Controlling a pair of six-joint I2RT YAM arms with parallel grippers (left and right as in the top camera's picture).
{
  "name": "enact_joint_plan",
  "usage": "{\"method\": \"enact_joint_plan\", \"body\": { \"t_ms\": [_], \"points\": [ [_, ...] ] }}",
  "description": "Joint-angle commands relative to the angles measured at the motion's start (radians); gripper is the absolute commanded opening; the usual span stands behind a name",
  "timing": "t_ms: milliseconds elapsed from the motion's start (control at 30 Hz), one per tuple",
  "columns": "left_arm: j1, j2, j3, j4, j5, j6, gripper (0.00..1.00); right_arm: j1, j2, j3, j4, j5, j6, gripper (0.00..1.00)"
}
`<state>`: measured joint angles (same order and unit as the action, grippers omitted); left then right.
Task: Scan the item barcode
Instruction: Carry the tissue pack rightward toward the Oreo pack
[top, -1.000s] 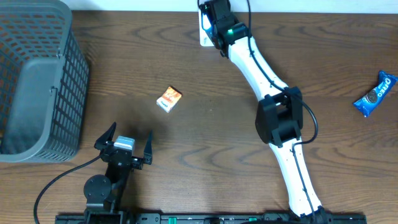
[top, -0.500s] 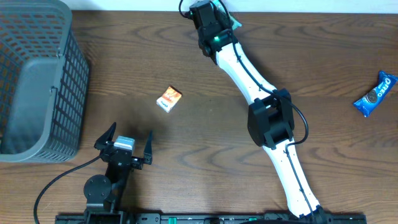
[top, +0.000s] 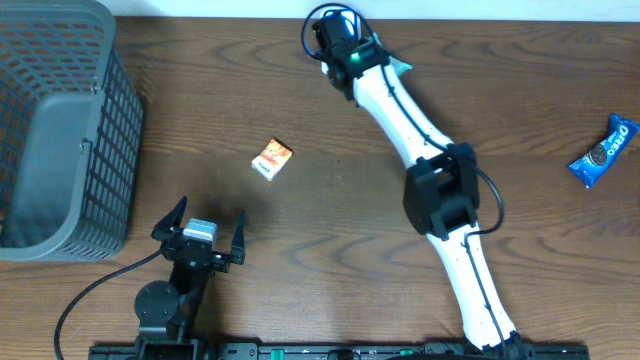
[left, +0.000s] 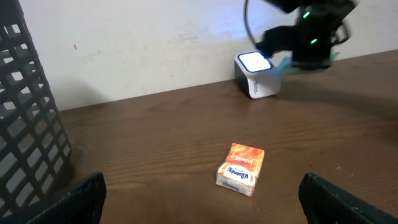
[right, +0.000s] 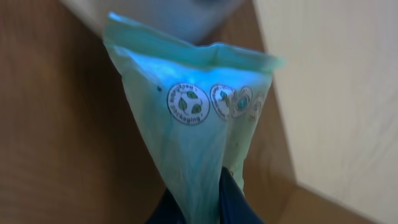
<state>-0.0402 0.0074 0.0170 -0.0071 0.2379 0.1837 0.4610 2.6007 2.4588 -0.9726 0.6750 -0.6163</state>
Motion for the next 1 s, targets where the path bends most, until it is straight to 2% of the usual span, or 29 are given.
{"method": "enact_joint_plan", "body": {
  "t_ms": [0, 100, 233, 400, 567, 667, 767, 900, 933, 967],
  "points": [
    [0.000, -0.003, -0.013, -0.038, 0.023, -0.005, 0.98, -0.054, -0.137, 0.018, -0.101, 0.008, 0.119, 0.01],
    [0.000, -0.003, -0.013, -0.038, 0.023, -0.005, 0.98, -0.110, -0.176, 0.018, -0.256, 0.007, 0.256, 0.01],
    [0.000, -0.003, -0.013, -0.038, 0.023, -0.005, 0.98, -0.230, -0.183, 0.017, -0.432, -0.001, 0.570, 0.01],
    [0.000, -0.003, -0.013, -0.038, 0.023, -0.005, 0.98, -0.393, -0.176, -0.023, -0.494, -0.072, 0.857, 0.01],
    [0.000, -0.003, -0.013, -0.038, 0.023, -0.005, 0.98, -0.574, -0.176, -0.125, -0.406, -0.368, 0.947, 0.01],
    [0.000, -0.003, -0.013, -0.038, 0.023, -0.004, 0.98, -0.668, -0.176, -0.216, -0.325, -0.463, 0.970, 0.01],
    [0.000, -0.003, -0.013, -0.038, 0.023, -0.005, 0.98, -0.729, -0.176, -0.295, -0.269, -0.460, 0.982, 0.01],
    [0.000, -0.003, -0.013, -0.038, 0.023, -0.005, 0.98, -0.800, -0.176, -0.361, -0.240, -0.348, 0.983, 0.05],
    [0.000, -0.003, -0.013, -0.038, 0.023, -0.005, 0.98, -0.819, -0.176, -0.362, -0.243, -0.321, 0.982, 0.24],
    [0.000, -0.003, -0.013, -0.038, 0.023, -0.005, 0.98, -0.836, -0.177, -0.360, -0.248, -0.305, 0.980, 0.54]
  ]
}}
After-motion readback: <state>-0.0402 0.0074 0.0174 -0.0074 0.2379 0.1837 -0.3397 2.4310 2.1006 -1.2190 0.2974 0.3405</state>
